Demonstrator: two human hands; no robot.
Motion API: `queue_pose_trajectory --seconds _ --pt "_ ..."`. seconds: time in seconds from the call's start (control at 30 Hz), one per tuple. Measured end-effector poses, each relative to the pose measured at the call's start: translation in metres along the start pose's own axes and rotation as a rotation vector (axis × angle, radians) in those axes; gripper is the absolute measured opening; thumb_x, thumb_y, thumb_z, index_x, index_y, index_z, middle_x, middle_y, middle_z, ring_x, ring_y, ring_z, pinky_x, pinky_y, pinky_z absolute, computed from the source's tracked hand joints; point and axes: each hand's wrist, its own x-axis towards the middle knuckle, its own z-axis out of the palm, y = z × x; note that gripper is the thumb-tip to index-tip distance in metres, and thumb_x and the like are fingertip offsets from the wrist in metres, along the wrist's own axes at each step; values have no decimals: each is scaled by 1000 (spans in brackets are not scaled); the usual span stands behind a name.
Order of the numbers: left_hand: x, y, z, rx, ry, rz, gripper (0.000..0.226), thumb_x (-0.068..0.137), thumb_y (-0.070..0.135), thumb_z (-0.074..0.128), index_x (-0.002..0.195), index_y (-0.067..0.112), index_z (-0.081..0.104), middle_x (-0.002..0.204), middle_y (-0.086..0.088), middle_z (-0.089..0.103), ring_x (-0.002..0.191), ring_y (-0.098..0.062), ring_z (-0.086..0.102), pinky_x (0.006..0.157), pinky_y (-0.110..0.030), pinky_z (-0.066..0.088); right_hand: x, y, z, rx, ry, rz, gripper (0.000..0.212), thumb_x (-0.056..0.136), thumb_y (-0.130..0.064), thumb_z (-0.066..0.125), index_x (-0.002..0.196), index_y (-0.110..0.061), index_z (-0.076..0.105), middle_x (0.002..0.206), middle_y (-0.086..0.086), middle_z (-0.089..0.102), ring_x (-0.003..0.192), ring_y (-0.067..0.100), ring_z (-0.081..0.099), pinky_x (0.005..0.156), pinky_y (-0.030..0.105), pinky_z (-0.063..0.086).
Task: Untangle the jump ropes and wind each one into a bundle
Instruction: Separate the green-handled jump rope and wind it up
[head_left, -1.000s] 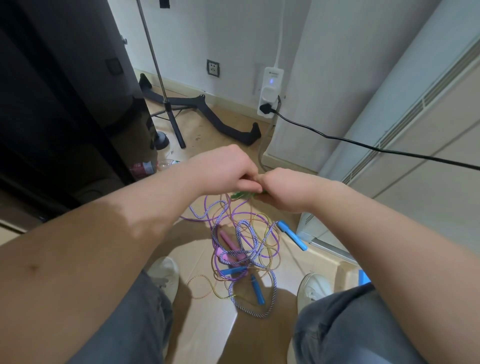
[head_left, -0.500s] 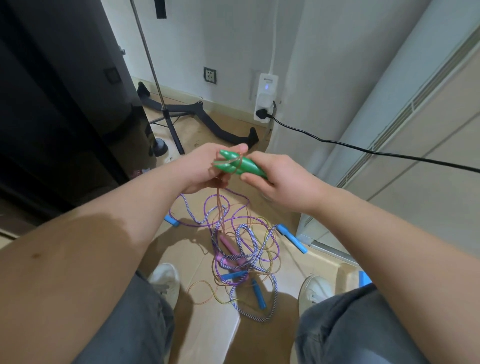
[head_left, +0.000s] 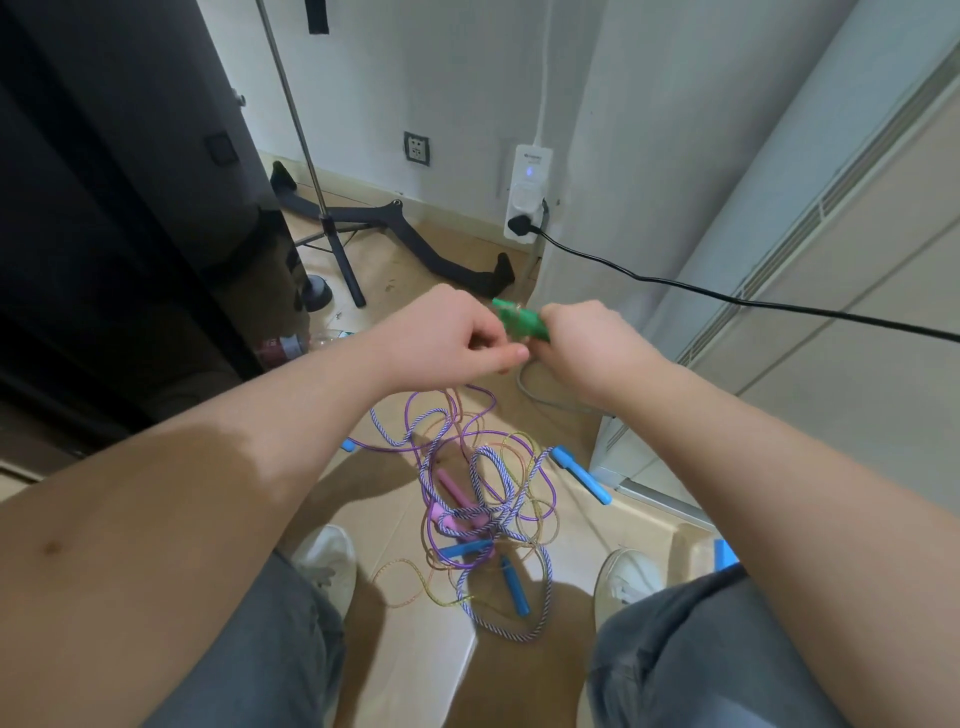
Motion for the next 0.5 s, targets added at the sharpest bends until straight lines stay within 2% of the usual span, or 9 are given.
queue_pose_trajectory --seconds 0.1,0.17,0.23,0.3,0.37,0.47,0.5 --pt "3 -6 -9 110 44 150 48 89 57 57 62 18 62 52 -1 54 51 -17 47 52 -30 38 -8 -12 4 -76 -115 -185 31 102 -40 50 120 -17 58 104 14 65 97 37 64 71 34 41" --pt "6 -13 -17 126 59 179 49 87 60 58 62 19 63 56 0 57 55 -18 52 54 -29 42 -13 -16 3 -86 -124 -338 32 102 -40 50 119 -15 59 103 13 65 95 34 63 74 35 43" --pt "5 -19 -21 79 73 106 48 86 54 64 61 14 63 55 -4 54 55 -19 47 54 -26 38 -15 -17 1 -2 -84 -485 29 101 -37 53 111 -10 61 100 10 62 95 33 60 78 37 45" --pt "1 -25 -21 -78 71 -55 47 89 48 65 64 9 65 53 -7 49 51 -16 41 52 -28 36 -19 -17 0 147 -17 -572 24 100 -33 58 99 -9 59 88 -1 54 85 29 56 72 35 40" --pt "-2 -27 -17 -268 36 -207 43 94 43 62 67 10 67 55 -4 52 50 -12 46 53 -26 40 -22 -17 -1 268 71 -574 23 99 -32 59 89 -12 55 79 -7 47 73 22 47 66 31 32" --pt "-3 -24 -7 -376 -17 -315 35 102 23 53 70 15 64 52 5 55 48 -9 50 57 -26 47 -25 -17 -2 439 201 -438 24 99 -35 59 95 -12 61 74 -7 52 67 15 47 63 27 36" --pt "-3 -22 -2 -404 -25 -334 37 104 26 47 72 14 62 51 5 51 46 -10 47 55 -28 48 -24 -17 -4 492 245 -370 22 99 -35 60 97 -14 62 73 -9 53 66 11 48 62 24 36"
